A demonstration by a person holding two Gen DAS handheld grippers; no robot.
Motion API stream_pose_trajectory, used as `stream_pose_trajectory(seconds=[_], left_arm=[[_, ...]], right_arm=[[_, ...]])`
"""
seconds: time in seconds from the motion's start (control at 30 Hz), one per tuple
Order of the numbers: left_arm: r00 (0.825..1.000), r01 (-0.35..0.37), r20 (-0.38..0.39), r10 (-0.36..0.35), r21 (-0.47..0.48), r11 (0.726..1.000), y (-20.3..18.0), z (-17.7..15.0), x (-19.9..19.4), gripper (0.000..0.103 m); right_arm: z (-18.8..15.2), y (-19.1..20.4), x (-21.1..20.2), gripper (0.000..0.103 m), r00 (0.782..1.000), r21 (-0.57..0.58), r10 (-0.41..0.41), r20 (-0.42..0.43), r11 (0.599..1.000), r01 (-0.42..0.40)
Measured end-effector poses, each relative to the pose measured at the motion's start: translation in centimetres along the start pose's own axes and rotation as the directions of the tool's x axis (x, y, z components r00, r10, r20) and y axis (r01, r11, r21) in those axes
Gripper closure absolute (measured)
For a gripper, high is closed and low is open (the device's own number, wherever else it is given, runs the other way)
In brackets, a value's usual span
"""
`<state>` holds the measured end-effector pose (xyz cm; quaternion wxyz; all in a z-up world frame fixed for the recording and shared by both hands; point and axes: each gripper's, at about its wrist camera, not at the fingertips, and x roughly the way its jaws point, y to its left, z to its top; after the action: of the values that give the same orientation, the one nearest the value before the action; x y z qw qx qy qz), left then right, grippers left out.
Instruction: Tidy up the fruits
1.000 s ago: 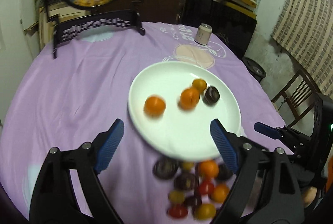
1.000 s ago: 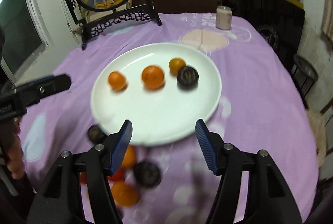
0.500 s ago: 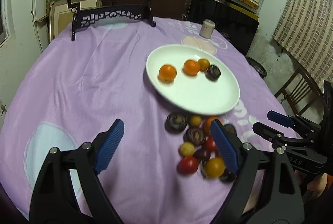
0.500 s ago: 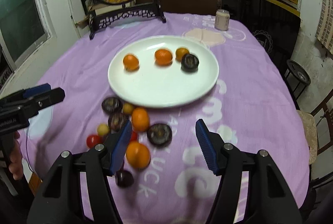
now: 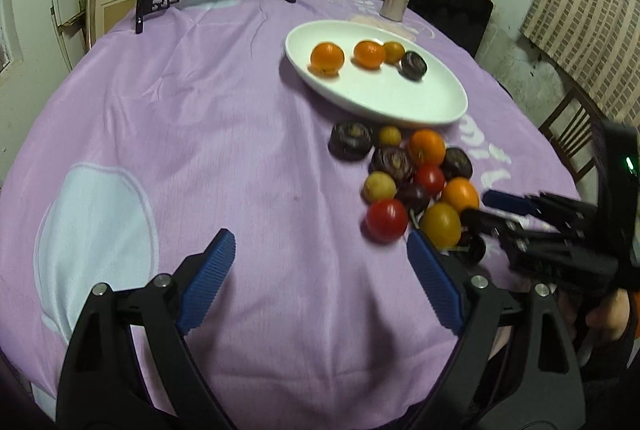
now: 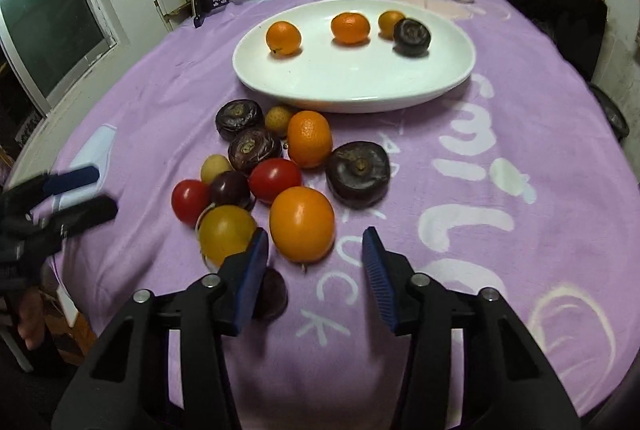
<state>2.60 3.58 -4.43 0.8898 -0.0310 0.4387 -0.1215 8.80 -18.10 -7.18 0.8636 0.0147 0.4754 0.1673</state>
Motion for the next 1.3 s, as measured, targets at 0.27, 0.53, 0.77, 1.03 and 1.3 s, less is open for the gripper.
stream_pose_trajectory(seconds=[0.27,0.53,0.77,1.03,1.3], left_arm=[[0.999,0.008,-0.034,-0.007,0.032,0.999,-1.2,-0.4,1.6,0.014],[0.998,0.021,-0.06,-0.015,0.095,0.995,-3.1,-0.1,4.1,0.029],[0.999,-0.016,-0.041,0.021,0.119,0.993,-4.0,0.4,5.8,0.038],[1.0,-0.005,-0.011,0.006,0.083,0.997,-3.6,0.6,5.9,0.072],[0.999,0.001,-0.038,0.002,0.08,0.997,-3.0,-0.6,4.3,0.072]], right_arm=[[0.5,0.1,-0.2,0.067,1.0,0.0,0.014,0.004,1.0,-0.014],[-0.9,-2.4,-3.6,0.067,0.998,0.064,-0.022,0.051,0.998,0.019],[-1.2,-3.0,-3.7,0.067,0.999,0.091,0.01,0.051,0.996,-0.014],[-1.3,-2.8,-3.9,0.067,0.998,0.088,0.019,0.052,0.996,-0.023],[-1.1,-2.9,-4.0,0.067,0.998,0.098,0.02,0.053,0.995,-0.025]])
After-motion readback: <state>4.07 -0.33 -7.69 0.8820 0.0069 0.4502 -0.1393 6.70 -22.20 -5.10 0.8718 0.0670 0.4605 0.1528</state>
